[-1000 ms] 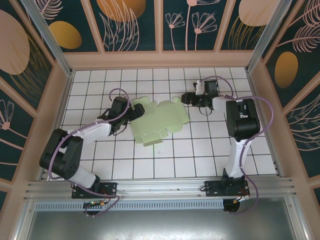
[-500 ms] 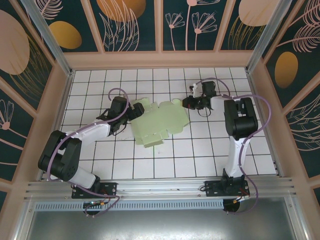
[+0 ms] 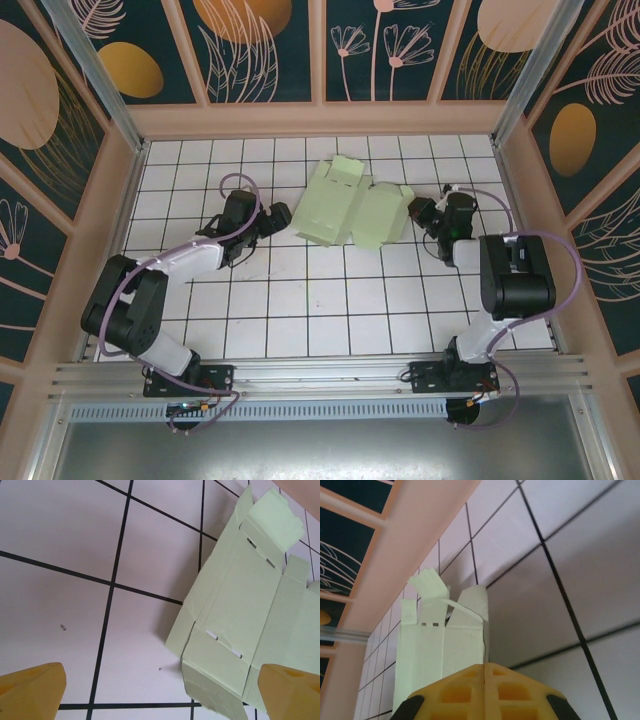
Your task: Fold the paper box
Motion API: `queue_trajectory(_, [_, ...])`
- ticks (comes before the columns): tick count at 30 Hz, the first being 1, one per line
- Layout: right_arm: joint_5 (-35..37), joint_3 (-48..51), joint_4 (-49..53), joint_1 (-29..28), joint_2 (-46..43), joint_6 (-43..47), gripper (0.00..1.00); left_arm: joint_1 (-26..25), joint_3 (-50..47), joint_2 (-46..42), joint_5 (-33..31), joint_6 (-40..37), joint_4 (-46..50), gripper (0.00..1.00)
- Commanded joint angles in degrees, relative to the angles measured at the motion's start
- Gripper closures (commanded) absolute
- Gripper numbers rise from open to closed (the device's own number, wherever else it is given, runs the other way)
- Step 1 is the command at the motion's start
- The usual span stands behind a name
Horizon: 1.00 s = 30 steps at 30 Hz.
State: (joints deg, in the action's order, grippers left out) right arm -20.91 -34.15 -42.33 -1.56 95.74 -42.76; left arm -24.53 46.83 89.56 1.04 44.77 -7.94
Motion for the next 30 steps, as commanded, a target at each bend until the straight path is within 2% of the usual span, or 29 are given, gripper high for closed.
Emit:
queue_trajectory(1, [8.84, 3.79, -6.58, -1.68, -5.27, -5.23, 0.87, -0.07, 1.94, 1.18, 0.98, -0.54, -2.12, 0.02])
queue_trajectory(3, [11.14, 6.23, -4.23, -1.81, -9.05, -3.2, 0.48, -0.07, 2.26, 1.41, 1.16, -0.76, -2.08, 0.02])
queue_trajectory(4, [12.82, 6.87, -2.5, -1.82, -10.9, -1.35, 0.36, -0.07, 2.3, 1.42, 1.01, -0.98, -2.0, 0.02])
queue_trajectory(6, [16.02, 5.22, 4.38, -1.74, -14.0, 5.84, 0.24, -0.06, 2.43, 1.52, 0.77, -1.18, -1.88, 0.02])
queue_trajectory(9, [13.08, -4.28, 18.12, -1.47, -12.07, 18.79, 0.17, -0.07, 2.95, 2.24, 1.18, -1.42, -2.24, 0.02])
queue_trajectory(13, [6.73, -16.69, 30.77, -1.53, -3.86, 30.83, 0.15, -0.07, 3.67, 3.23, 2.19, -1.05, -2.89, 0.02])
queue_trajectory(16, [4.07, -25.24, 38.94, -2.39, 2.35, 38.3, 0.17, -0.07, 3.71, 3.26, 2.58, -0.88, -3.06, 0.02])
queue_trajectory(20, [-0.84, -37.37, 55.22, -2.51, 10.8, 50.89, 0.18, -0.07, 3.49, 2.43, 2.51, -1.47, -1.87, 0.02])
queue_trajectory(23, [-1.29, -42.98, 64.14, -2.49, 15.4, 59.67, 0.18, -0.06, 2.67, 1.77, 2.2, -1.77, -1.95, 0.01])
queue_trajectory(25, [0.12, -45.54, 67.03, -2.36, 17.67, 62.29, 0.22, -0.07, 2.55, 2.13, 2.3, -1.71, -2.17, 0.02])
queue_trajectory(30, [1.07, -50.95, 74.91, -1.37, 21.12, 67.91, 0.4, -0.08, 2.83, 2.42, 3.47, -1.39, -2.43, 0.02])
